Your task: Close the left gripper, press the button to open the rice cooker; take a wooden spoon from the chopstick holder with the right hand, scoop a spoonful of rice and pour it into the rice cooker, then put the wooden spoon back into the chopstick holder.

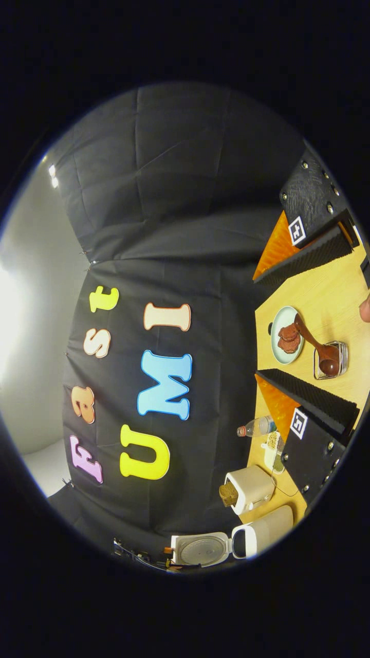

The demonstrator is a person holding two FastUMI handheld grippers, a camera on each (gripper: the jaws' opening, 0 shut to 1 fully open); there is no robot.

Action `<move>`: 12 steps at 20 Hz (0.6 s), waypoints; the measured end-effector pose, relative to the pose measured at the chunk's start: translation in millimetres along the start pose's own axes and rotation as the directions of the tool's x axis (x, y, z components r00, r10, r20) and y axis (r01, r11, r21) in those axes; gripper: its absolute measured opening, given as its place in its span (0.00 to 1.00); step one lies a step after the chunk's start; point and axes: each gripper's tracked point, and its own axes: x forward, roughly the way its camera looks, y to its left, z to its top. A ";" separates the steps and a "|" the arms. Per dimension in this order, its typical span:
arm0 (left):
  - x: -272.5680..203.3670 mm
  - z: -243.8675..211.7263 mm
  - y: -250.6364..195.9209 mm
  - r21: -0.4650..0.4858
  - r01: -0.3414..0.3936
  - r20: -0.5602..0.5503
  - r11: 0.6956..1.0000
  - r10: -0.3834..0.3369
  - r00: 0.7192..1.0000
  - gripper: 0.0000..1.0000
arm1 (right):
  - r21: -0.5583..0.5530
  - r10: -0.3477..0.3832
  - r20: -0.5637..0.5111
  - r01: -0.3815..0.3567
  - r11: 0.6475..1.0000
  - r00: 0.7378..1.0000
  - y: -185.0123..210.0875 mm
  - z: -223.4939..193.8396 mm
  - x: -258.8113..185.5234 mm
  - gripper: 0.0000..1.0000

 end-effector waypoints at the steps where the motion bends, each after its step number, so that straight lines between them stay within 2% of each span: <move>1: -6.5 -0.5 -2.3 0.007 0.004 -0.003 1.000 -0.004 1.000 0.96 | -0.003 0.006 0.001 -0.006 1.000 1.000 -1.9 0.7 -0.5 0.99; 2: -12.6 -0.9 -4.6 0.012 0.007 -0.004 1.000 -0.007 1.000 0.99 | -0.007 0.011 0.003 -0.011 1.000 1.000 -3.8 1.7 -0.5 0.99; 8: -45.7 -16.8 -21.3 0.021 0.022 -0.034 1.000 -0.021 0.999 0.99 | -0.014 0.051 -0.007 -0.051 0.999 0.999 -15.6 4.4 4.6 0.99; 9: -51.2 -19.5 -23.7 0.021 0.020 -0.037 1.000 -0.019 0.999 0.96 | -0.013 0.058 -0.004 -0.058 0.998 0.998 -17.5 6.1 4.4 0.99; 10: -57.4 -25.3 -24.4 0.017 0.016 -0.045 1.000 -0.015 0.999 0.99 | -0.018 0.065 -0.003 -0.065 0.998 0.998 -20.8 5.8 4.8 0.99; 11: -63.2 -27.4 -26.8 0.013 0.017 -0.046 1.000 -0.016 0.999 0.90 | -0.023 0.073 0.000 -0.072 0.997 0.997 -24.1 6.6 4.4 0.99; 12: -70.6 -33.1 -30.1 0.011 0.017 -0.055 1.000 -0.016 0.998 0.90 | -0.026 0.077 0.004 -0.077 0.997 0.997 -27.1 9.0 4.7 0.99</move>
